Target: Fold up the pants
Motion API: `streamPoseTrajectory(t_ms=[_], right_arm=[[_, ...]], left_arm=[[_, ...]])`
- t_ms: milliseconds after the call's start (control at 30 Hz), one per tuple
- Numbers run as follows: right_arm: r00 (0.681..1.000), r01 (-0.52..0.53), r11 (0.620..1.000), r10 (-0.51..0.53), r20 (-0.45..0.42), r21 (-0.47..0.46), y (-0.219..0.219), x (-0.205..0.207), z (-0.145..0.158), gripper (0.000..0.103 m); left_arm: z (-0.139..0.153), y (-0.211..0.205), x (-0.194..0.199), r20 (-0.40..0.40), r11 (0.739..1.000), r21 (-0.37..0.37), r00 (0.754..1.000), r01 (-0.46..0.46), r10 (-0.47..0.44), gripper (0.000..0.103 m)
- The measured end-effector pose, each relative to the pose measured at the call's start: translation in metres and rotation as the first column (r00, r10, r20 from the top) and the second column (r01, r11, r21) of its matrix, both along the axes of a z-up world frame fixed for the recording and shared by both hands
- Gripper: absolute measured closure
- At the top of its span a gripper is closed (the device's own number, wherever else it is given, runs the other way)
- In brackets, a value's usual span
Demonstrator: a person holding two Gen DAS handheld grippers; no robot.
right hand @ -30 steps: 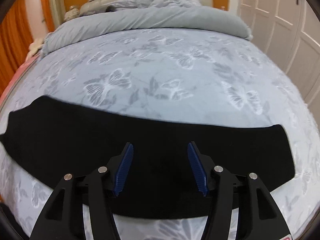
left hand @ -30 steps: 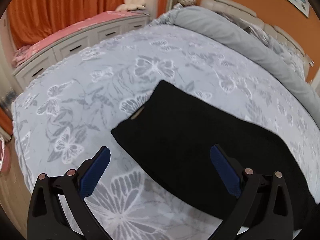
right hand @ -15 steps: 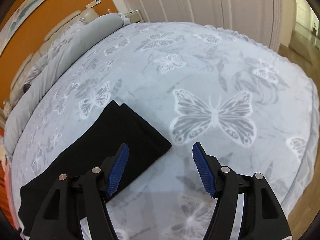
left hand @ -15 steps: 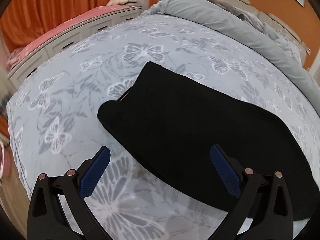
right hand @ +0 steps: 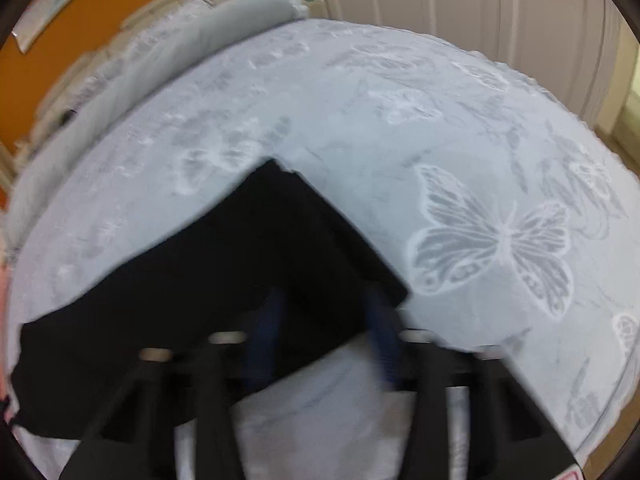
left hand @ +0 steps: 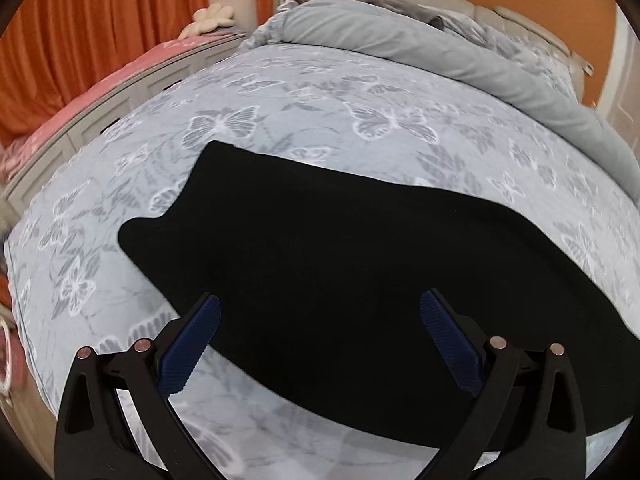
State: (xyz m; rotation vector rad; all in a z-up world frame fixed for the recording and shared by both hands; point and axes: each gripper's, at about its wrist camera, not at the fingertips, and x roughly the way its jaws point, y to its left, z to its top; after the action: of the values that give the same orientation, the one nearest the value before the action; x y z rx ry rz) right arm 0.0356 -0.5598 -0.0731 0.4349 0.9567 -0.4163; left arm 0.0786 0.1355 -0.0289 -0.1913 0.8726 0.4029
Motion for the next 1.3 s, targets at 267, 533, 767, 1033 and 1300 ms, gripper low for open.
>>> streamPoseTrajectory(t_ms=[267, 533, 767, 1033, 1300], right_arm=[[0.998, 0.007, 1.000, -0.007, 0.064, -0.002, -0.004, -0.017, 0.024, 0.075], [1.000, -0.014, 1.000, 0.014, -0.006, 0.002, 0.002, -0.003, 0.004, 0.057], [1.000, 0.003, 1.000, -0.003, -0.019, 0.002, -0.002, -0.003, 0.001, 0.086], [0.990, 0.011, 0.988, 0.010, 0.138, -0.153, 0.007, -0.015, 0.061, 0.093], [0.997, 0.043, 0.993, -0.036, 0.064, -0.113, -0.006, -0.014, 0.030, 0.042]], left_arm=[[-0.005, -0.005, 0.006, -0.013, 1.000, -0.012, 1.000, 0.015, -0.016, 0.005], [-0.007, -0.018, 0.005, -0.015, 0.998, -0.007, 0.998, 0.065, -0.065, 0.005], [-0.001, -0.032, 0.001, 0.030, 0.987, -0.057, 0.989, 0.150, -0.148, 0.005], [-0.002, -0.063, -0.003, 0.038, 0.964, -0.020, 0.964, 0.264, -0.263, 0.005], [-0.010, -0.077, -0.002, 0.000, 0.947, 0.004, 0.947, 0.321, -0.321, 0.005]])
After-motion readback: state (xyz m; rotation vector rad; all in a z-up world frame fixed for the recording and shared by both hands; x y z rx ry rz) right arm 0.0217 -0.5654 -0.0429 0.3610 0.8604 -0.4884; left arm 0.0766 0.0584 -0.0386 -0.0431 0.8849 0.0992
